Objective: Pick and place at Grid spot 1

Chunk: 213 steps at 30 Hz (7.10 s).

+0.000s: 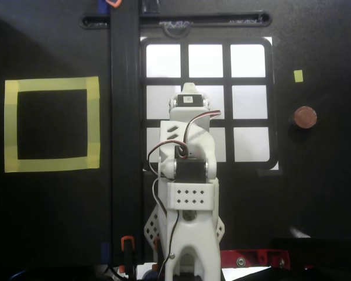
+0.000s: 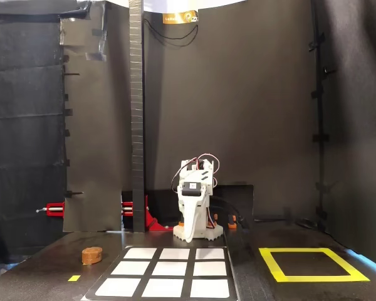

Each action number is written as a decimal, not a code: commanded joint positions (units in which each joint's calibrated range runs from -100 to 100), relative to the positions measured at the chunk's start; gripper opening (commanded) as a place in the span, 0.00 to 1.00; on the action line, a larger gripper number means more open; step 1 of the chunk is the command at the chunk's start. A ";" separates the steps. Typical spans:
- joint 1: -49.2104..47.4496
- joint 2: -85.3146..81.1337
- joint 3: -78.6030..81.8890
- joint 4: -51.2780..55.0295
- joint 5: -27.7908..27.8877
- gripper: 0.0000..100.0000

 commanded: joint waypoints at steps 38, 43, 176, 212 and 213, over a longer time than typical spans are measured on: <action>0.14 -0.35 0.36 0.03 0.00 0.00; -0.20 -0.35 0.36 0.03 0.20 0.00; 49.66 110.12 -119.62 45.36 76.87 0.15; 5.75 96.13 -100.37 49.84 8.30 0.15; 5.17 96.13 -100.37 49.01 8.35 0.15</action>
